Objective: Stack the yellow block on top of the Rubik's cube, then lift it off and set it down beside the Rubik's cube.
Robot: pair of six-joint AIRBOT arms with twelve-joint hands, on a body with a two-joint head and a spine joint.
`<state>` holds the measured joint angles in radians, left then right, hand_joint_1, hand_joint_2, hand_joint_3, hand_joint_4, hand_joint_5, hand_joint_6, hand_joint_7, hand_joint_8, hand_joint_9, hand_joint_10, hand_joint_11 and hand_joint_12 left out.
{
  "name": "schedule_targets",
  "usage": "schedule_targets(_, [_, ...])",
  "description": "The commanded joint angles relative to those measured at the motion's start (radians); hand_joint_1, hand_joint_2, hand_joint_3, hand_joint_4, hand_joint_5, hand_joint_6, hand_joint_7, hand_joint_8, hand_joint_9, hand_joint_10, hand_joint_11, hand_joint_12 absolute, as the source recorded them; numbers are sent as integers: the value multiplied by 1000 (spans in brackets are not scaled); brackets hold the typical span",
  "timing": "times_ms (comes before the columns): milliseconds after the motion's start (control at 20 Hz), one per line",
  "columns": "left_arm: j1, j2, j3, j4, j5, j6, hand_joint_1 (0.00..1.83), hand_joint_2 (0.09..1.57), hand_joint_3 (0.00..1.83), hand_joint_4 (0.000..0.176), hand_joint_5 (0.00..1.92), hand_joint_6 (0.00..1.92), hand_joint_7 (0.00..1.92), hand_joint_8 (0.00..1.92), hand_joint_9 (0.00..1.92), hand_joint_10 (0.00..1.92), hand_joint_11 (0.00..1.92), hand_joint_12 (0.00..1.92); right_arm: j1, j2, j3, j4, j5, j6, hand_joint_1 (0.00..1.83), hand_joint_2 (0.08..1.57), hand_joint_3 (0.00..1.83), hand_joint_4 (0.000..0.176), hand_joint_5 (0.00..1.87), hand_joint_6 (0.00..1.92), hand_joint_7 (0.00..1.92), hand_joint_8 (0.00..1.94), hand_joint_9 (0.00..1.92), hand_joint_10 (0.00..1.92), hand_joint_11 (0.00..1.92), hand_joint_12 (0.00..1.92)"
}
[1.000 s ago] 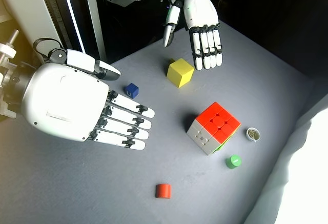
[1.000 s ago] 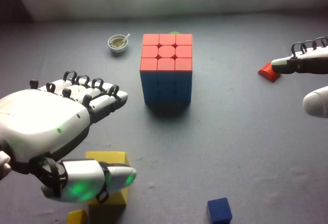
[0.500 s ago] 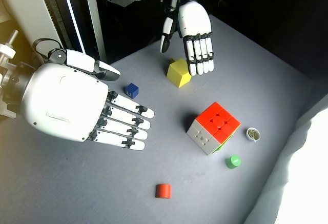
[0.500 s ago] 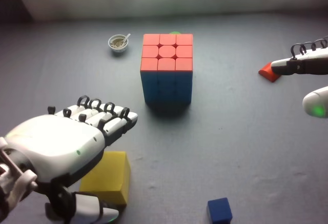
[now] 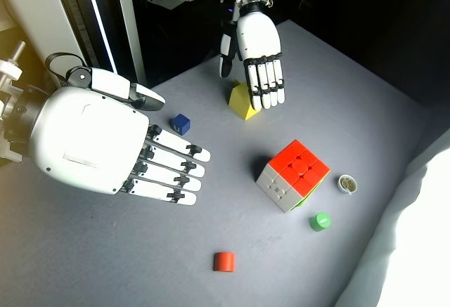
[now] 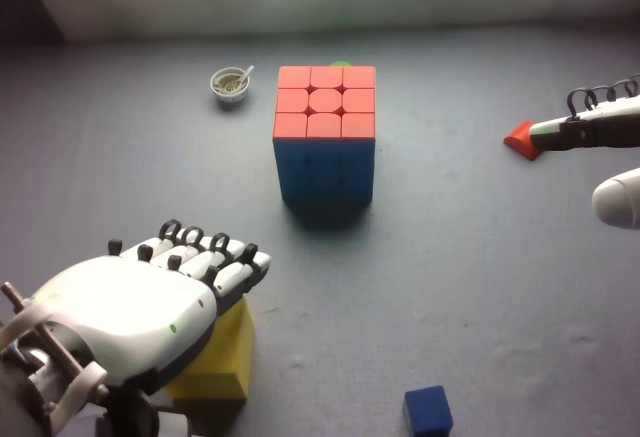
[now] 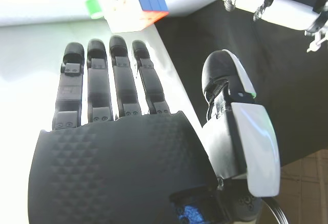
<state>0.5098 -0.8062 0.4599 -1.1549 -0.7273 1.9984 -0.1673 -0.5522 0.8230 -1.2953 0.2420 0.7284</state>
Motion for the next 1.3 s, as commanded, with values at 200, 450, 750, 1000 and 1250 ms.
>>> schedule_targets(200, [-6, -36, 19, 18, -98, 27, 1091, 1025, 0, 0, 0, 0, 0, 0, 0, 0, 41, 18, 12, 13, 2, 28, 33, 3, 0, 1340, 4, 0, 150, 0, 151, 0, 121, 0, 0, 214])
schedule_targets(450, [-8, -81, 35, -9, -124, 43, 1118, 1024, 0, 0, 0, 0, 0, 0, 0, 0, 69, 30, 14, 13, 2, 28, 36, 1, 0, 1339, 0, 0, 185, 5, 195, 6, 153, 7, 0, 281])
schedule_targets(750, [-7, -111, 65, -29, -134, 58, 1170, 1043, 3, 0, 0, 0, 0, 0, 23, 7, 93, 40, 15, 13, 2, 28, 37, -4, 0, 1346, 2, 0, 177, 4, 182, 3, 148, 4, 0, 290])
schedule_targets(1000, [-9, -118, 80, -35, -135, 63, 1203, 1055, 4, 0, 0, 0, 0, 0, 25, 6, 100, 44, 14, 13, 2, 28, 36, -13, 0, 1348, 1, 0, 189, 3, 192, 4, 158, 2, 0, 307])
schedule_targets(1250, [-16, -122, 84, -46, -135, 77, 1219, 1067, 5, 0, 6, 2, 4, 1, 39, 8, 108, 47, 13, 13, 2, 28, 34, -26, 0, 1346, 0, 0, 185, 1, 197, 1, 166, 2, 0, 333])
